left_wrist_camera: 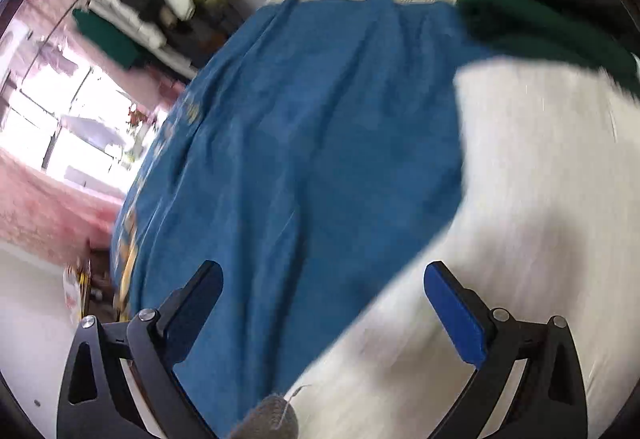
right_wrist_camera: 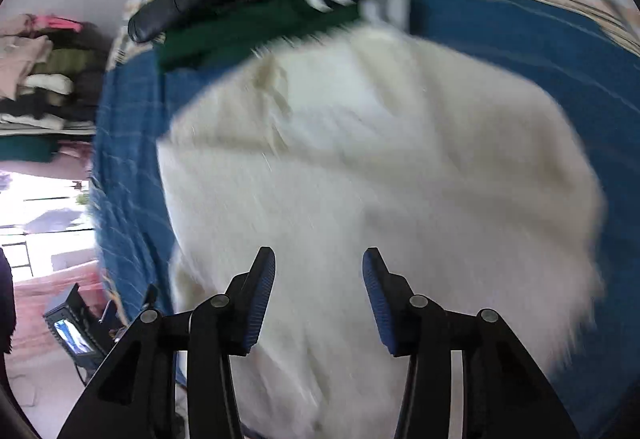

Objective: Fold large clothes

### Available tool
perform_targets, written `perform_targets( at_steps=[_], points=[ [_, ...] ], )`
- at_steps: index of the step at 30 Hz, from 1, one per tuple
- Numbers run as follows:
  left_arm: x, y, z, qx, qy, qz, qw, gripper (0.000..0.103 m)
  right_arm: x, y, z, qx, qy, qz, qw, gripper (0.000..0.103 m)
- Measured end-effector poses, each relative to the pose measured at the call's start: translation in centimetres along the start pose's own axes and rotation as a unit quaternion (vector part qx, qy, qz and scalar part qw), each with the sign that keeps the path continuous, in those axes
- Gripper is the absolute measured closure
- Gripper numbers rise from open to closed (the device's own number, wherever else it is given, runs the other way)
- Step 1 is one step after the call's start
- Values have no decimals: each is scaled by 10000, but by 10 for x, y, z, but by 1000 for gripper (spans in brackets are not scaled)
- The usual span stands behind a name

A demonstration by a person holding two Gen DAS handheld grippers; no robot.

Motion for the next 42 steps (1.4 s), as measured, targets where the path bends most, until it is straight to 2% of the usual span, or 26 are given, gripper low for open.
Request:
perform_targets(
  at_steps=[2,5,9,12,13,14,16,19,20,22,23,25,27,28,29,31,32,35,36,37,38,40,42],
  points=[
    [16,-28,-22,61,27,-180,9998,0,29,9,-31,563,101,-124,9983,55],
    [14,-60,-70,448,339,-740,9957,0,57,19,-85,974,352,-396,9938,55],
    [12,-47,-82,324,443,-483,9973,0,66,12,-124,816,682,-398,9935,55],
    [14,-38,-80,415,433,-427,9973,0,65,24,-140,831,679,-54,9942,56],
    [14,-36,-78,457,409,-450,9971,0,67,26,-142,702,631,52,9955,81],
    [14,-33,-75,468,374,-448,9972,0,70,32,-144,504,494,201,9973,99],
    [17,-29,-68,436,307,-416,9977,0,76,38,-134,256,257,387,9986,102],
    [24,-30,-54,380,127,-417,9983,0,107,39,-107,-185,-459,427,9979,102],
    [26,-33,-52,378,102,-451,9982,0,115,34,-103,-193,-462,358,9981,102],
    [28,-33,-51,445,29,-528,9976,0,117,26,-111,173,59,171,9997,102],
    [29,-31,-49,478,4,-554,9973,0,112,21,-109,142,275,190,9993,101],
    [34,-29,-41,464,-41,-539,9975,0,97,14,-87,11,299,385,9988,98],
    [40,-27,-28,459,-169,-472,9977,0,82,2,-61,-192,184,442,9987,80],
    [43,-29,-21,419,-231,-437,9979,0,70,-10,-40,-406,61,444,9982,57],
    [46,-32,-14,359,-301,-402,9981,0,64,-18,-28,-597,-29,422,9973,43],
    [50,-38,-7,275,-386,-372,9982,0,47,-43,-6,-979,-99,251,9948,43],
    [51,-43,-5,249,-406,-385,9981,0,35,-62,0,-1282,26,22,9917,43],
    [49,-61,-4,212,-373,-480,9979,0,29,-93,-12,-1152,284,-334,9924,43],
    [48,-66,-5,179,-348,-509,9979,0,25,-97,-21,-1175,395,-334,9917,45],
    [46,-73,-7,180,-340,-560,9977,0,22,-102,-33,-1399,554,-291,9882,52],
    [44,-78,-7,207,-338,-638,9972,0,21,-105,-40,-1480,494,-288,9873,89],
    [41,-87,-7,238,-417,-785,9958,0,21,-111,-40,-1613,356,-301,9858,94],
    [40,-91,-5,246,-508,-876,9946,0,31,-107,-23,-1819,-162,-316,9827,94]
  ],
)
Point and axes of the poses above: each gripper's, at about its wrist camera, not at the fingertips, and z roughly against the way its jaws point, y to its left, x to its top, the point moved 7 cm from there along -z, roughly the way its jaws point, and after that the axes turned 12 degrees about z, right-handed, at the moved point
